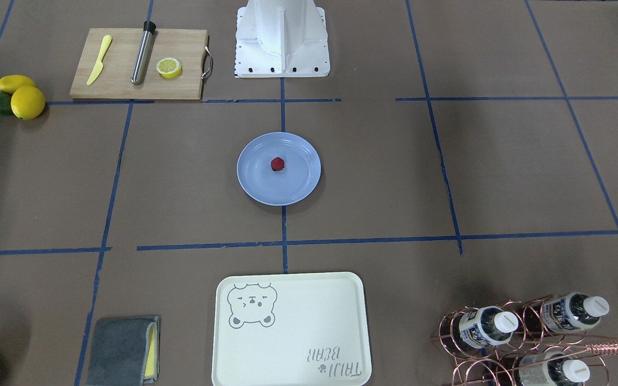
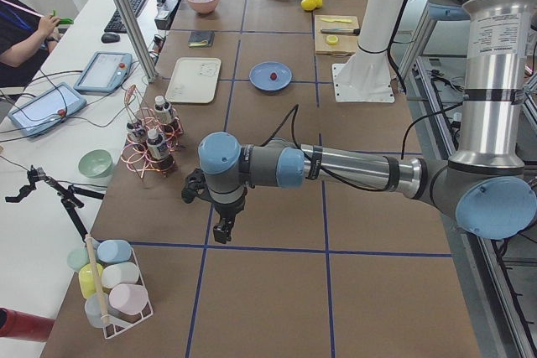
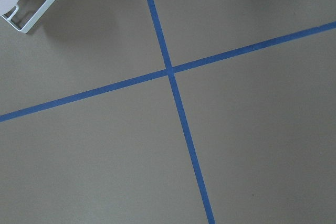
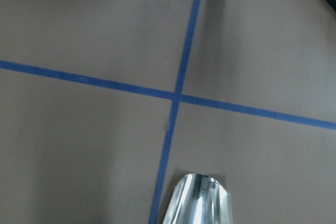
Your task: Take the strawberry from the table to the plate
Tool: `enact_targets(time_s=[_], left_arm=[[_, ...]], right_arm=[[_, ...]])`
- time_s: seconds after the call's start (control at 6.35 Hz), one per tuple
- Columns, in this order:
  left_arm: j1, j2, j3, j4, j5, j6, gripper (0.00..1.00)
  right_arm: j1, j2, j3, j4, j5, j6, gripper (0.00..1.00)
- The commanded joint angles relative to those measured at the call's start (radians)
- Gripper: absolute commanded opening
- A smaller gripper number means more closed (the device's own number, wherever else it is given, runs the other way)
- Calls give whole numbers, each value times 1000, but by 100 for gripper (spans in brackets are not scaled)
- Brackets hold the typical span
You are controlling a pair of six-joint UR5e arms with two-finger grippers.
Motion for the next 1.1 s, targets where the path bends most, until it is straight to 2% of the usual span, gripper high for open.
enact_targets(time_s=[0.0, 0.94], left_arm=[[1, 0, 0, 2, -1, 3, 100], [-1, 9, -3, 2, -9, 4, 100]], right_arm=[[55, -31, -10, 14, 90, -10, 100], [53, -22, -15, 14, 87, 3, 100]])
